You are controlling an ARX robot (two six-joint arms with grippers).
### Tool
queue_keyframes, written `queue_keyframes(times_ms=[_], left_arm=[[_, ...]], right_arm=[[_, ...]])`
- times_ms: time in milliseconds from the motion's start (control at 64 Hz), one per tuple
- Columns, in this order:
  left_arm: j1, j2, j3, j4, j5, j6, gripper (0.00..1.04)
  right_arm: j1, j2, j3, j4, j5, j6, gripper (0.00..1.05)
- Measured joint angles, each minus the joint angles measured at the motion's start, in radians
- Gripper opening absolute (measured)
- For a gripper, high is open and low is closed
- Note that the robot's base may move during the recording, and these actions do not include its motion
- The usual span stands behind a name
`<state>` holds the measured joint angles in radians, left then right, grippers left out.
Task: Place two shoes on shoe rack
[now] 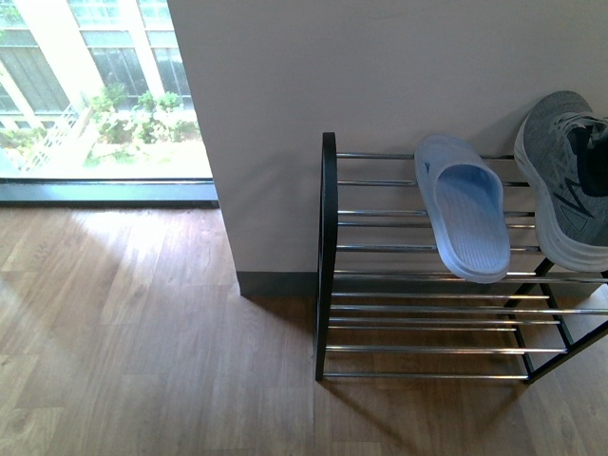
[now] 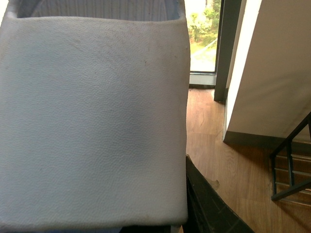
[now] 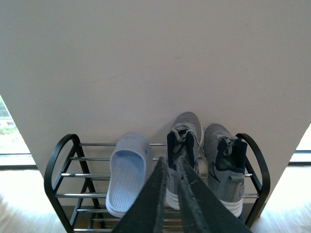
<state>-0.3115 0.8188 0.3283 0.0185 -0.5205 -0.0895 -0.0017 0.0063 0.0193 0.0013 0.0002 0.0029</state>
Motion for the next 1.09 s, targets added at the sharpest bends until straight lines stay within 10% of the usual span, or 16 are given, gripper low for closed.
queue_keyframes(times_ms=[515, 1093], left_arm=[[0.001, 0.000, 0.000, 0.000, -0.002, 0.000, 0.02], [-0.010, 0.041, 0.013, -0.013, -0.084, -0.100, 0.02]], right_arm=[[0.000, -0.001, 0.000, -0.001, -0.004, 0.000, 0.97], [0.001, -0.002, 0.000, -0.002, 0.003, 0.000, 0.96]])
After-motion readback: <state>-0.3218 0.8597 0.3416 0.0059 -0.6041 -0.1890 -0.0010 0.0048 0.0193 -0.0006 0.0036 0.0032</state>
